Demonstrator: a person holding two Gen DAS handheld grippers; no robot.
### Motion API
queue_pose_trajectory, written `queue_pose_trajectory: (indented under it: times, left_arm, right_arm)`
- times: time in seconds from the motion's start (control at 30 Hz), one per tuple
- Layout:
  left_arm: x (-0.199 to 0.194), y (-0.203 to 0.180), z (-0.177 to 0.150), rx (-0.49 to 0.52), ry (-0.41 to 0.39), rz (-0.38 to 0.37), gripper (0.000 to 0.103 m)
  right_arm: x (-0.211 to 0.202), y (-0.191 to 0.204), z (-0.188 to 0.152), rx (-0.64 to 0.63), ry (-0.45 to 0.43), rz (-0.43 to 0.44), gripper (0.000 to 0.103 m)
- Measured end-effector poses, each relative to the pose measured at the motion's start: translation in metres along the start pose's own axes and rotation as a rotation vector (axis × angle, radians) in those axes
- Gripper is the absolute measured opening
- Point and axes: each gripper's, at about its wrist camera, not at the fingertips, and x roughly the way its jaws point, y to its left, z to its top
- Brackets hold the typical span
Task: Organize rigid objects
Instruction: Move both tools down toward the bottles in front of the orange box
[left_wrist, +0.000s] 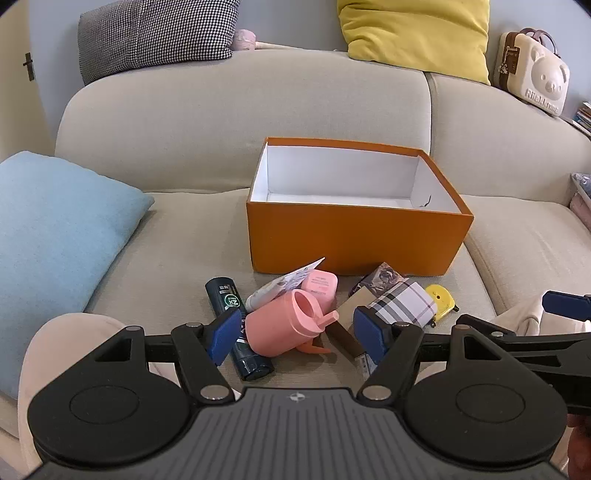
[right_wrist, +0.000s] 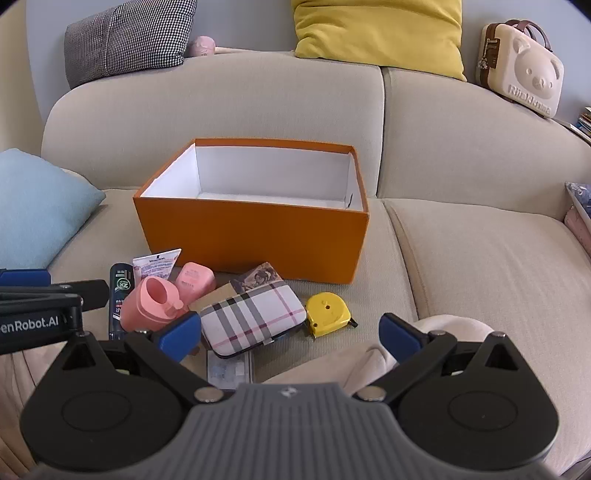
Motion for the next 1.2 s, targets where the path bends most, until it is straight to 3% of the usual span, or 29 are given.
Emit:
queue_pose_trajectory:
  times: [0.33, 0.5, 0.57, 0.7, 0.77, 0.93, 1.03, 1.2]
  left_arm:
    - [0.009, 0.003, -0.002, -0.01, 0.027, -0.031, 0.081]
    - [0.017, 0.006, -0.001, -0.019, 0.048, -0.081, 0.069]
    - [0.022, 0.007, 0.0, -0.022, 0.062, -0.116, 0.065]
    - [0.036, 0.011, 0.003, -0.012, 0.095, -0.169, 0.042]
    - [0.045, 0.015, 0.005, -0.014, 0.113, -0.183, 0.038]
    - [0.064, 0.019, 0.012, 0.079, 0.119, -0.133, 0.038]
    - [0.076, 0.023, 0.011, 0.101, 0.163, -0.144, 0.038]
    - [0.092, 0.02, 0.0, 0.238, 0.199, -0.142, 0.057]
  right_arm:
    - [0.009, 0.0, 0.001, -0.002, 0.025, 0.001, 0.102]
    - [0.016, 0.0, 0.0, 0.005, 0.048, 0.03, 0.1]
    - [0.021, 0.001, 0.001, 0.007, 0.056, 0.05, 0.085]
    - [0.039, 0.006, 0.005, 0.002, 0.101, 0.118, 0.07]
    - [0.048, 0.009, 0.007, 0.0, 0.122, 0.14, 0.057]
    - [0.074, 0.017, 0.016, 0.007, 0.179, 0.211, 0.047]
    - [0.09, 0.026, 0.022, -0.004, 0.213, 0.252, 0.043]
    - [0.11, 0.043, 0.028, -0.039, 0.253, 0.286, 0.033]
